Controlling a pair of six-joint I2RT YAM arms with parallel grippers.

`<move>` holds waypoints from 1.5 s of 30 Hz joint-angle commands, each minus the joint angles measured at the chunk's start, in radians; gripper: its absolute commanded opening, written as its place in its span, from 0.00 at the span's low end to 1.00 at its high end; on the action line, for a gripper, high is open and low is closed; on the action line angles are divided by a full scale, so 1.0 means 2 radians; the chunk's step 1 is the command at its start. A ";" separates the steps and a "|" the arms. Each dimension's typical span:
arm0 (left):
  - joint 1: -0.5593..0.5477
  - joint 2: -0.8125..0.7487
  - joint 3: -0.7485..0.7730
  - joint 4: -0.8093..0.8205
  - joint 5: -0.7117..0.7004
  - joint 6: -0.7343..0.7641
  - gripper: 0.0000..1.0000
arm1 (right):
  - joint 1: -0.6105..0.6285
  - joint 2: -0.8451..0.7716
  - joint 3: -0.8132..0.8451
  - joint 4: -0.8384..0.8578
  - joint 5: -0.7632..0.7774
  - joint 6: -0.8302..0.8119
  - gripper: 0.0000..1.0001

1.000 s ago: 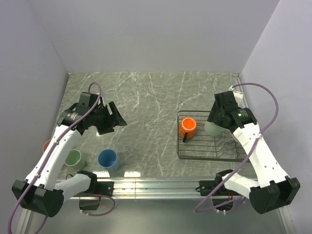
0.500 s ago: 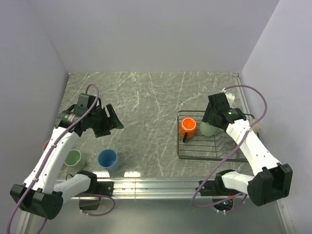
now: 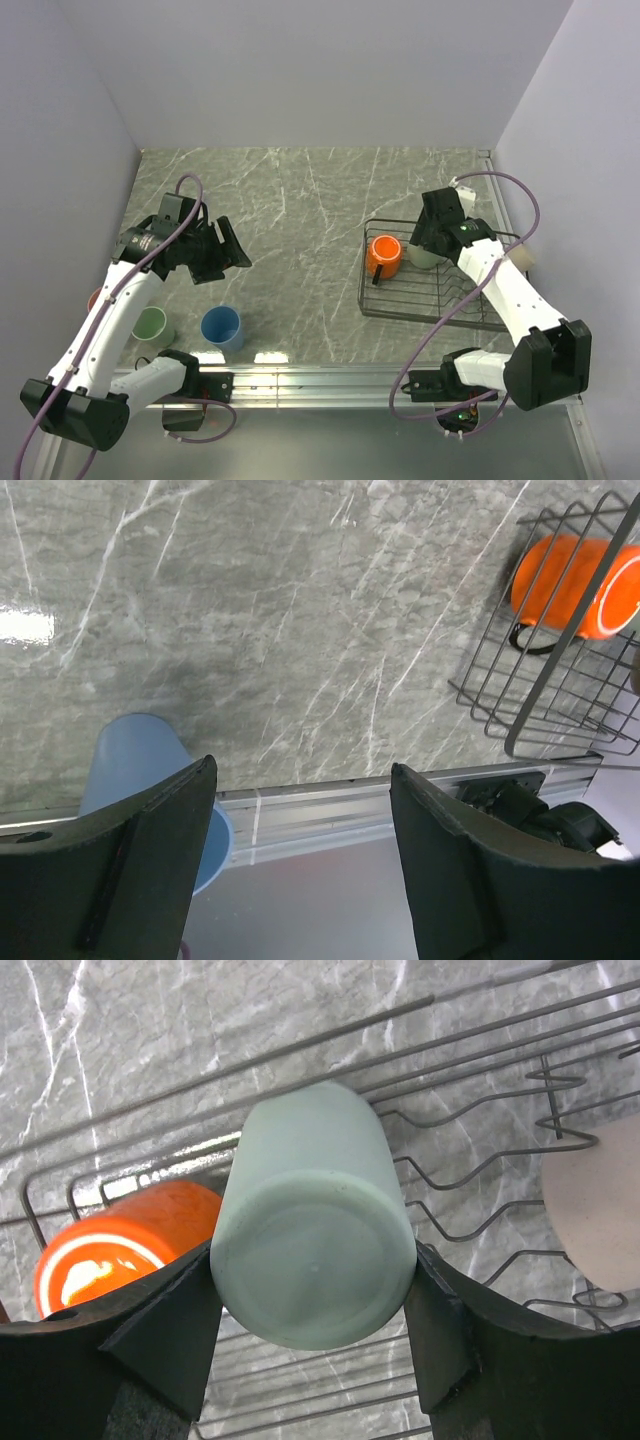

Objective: Load the cups into the dish rack

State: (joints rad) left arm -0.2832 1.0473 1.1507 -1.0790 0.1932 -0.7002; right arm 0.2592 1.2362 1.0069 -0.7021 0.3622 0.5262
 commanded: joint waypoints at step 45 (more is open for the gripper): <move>-0.002 -0.008 -0.005 0.006 -0.007 0.003 0.74 | 0.027 0.059 0.060 -0.042 0.001 0.030 0.29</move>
State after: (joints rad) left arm -0.2832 1.0424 1.1385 -1.0744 0.1894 -0.6960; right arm 0.3054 1.3376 1.0821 -0.7925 0.3401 0.5850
